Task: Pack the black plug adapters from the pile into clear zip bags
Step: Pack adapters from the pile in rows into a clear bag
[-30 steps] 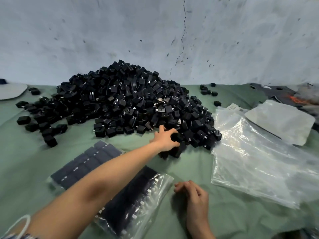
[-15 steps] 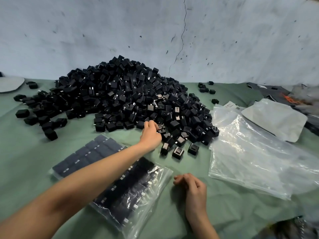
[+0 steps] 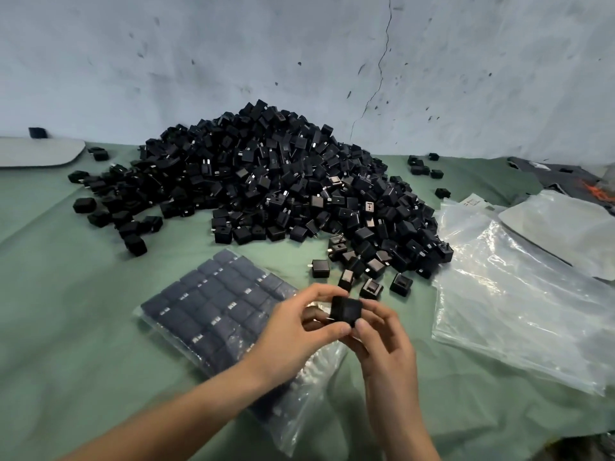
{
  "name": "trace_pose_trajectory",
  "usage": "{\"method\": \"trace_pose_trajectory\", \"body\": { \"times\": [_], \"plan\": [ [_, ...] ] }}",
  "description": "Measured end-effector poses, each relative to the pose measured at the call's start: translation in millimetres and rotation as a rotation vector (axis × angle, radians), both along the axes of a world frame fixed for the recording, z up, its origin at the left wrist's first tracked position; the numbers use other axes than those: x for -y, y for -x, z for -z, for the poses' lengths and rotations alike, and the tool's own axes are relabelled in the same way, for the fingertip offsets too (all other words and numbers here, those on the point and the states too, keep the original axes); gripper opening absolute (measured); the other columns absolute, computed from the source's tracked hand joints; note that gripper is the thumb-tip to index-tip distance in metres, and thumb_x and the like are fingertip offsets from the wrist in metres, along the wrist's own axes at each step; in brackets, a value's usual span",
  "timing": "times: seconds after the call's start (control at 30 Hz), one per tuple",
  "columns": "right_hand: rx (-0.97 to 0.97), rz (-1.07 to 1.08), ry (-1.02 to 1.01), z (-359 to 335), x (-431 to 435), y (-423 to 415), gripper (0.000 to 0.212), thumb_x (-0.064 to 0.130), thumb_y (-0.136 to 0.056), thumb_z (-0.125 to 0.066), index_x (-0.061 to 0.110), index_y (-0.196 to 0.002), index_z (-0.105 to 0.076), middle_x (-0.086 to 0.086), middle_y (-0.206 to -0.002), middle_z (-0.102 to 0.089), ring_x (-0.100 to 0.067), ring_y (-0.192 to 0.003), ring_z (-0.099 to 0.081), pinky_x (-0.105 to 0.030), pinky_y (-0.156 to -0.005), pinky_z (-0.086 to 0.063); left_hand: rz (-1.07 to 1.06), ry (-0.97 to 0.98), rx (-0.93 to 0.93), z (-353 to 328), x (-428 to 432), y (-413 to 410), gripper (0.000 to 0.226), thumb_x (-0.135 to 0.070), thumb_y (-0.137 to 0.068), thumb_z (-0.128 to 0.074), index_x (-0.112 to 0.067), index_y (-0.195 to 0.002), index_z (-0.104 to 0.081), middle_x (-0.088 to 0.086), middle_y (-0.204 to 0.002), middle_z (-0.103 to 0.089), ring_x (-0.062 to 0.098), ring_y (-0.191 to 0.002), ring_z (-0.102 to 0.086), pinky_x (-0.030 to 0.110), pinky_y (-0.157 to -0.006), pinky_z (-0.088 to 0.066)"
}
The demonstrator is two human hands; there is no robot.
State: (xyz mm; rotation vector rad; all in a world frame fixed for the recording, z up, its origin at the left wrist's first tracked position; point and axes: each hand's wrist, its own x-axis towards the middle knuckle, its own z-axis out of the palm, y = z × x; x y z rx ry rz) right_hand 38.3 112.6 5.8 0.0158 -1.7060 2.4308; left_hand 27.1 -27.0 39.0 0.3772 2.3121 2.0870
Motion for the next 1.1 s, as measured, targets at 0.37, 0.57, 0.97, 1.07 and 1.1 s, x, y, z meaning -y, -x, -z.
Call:
{"method": "trace_pose_trajectory", "body": {
  "times": [0.37,0.57,0.97,1.07,1.1],
  "plan": [
    [0.003,0.045,-0.085,-11.7,13.6,-12.0,0.013,0.027,-0.072,-0.069,0.021,-0.082,-0.071,-0.008,-0.082,-0.072,-0.019,-0.077,-0.069,-0.023,-0.071,-0.055,-0.084,-0.162,0.036,18.0,17.1,-19.0,0.029,-0.021,-0.073,-0.08,-0.032,-0.091,-0.06,-0.003,-0.112,-0.068,0.025,-0.09,-0.071,0.03,-0.076,-0.056],
    [-0.001,-0.005,-0.146,-17.4,11.1,-29.2,0.019,0.032,-0.075,-0.062,0.022,-0.084,-0.075,0.0,-0.103,-0.072,-0.012,-0.107,-0.064,-0.021,-0.089,-0.051,-0.115,-0.123,0.01,25.7,5.1,-16.9,0.034,-0.013,-0.074,-0.08,-0.027,-0.084,-0.05,-0.017,-0.108,-0.066,0.01,-0.076,-0.069,0.023,-0.061,-0.053],
    [0.031,-0.032,-0.581,-9.2,-10.4,-30.4,0.027,0.001,-0.084,-0.067,0.026,-0.085,-0.077,0.008,-0.112,-0.064,0.015,-0.096,-0.058,0.003,-0.077,-0.037,-0.142,0.601,-0.295,38.1,-3.5,-26.3,0.044,-0.053,-0.077,-0.066,-0.036,-0.088,-0.027,-0.019,-0.089,-0.039,0.001,-0.075,-0.044,0.013,-0.066,-0.035],
    [0.065,0.019,-0.75,-0.7,-31.1,-22.4,0.021,0.005,-0.085,-0.067,0.022,-0.092,-0.077,0.002,-0.116,-0.063,-0.003,-0.106,-0.058,0.003,-0.085,-0.035,-0.209,1.129,-0.415,40.6,-2.7,-27.9,0.049,-0.076,-0.077,-0.038,-0.031,-0.091,-0.027,-0.012,-0.089,-0.033,0.011,-0.08,-0.031,0.027,-0.075,-0.027],
    [0.076,0.012,-0.787,1.5,-35.3,-21.3,0.021,0.005,-0.084,-0.067,0.021,-0.093,-0.077,0.001,-0.117,-0.062,-0.005,-0.107,-0.057,0.004,-0.085,-0.033,-0.166,1.234,-0.37,42.1,-3.4,-28.3,0.049,-0.074,-0.079,-0.036,-0.028,-0.095,-0.03,-0.008,-0.095,-0.032,0.014,-0.087,-0.031,0.033,-0.079,-0.027]
  ]
}}
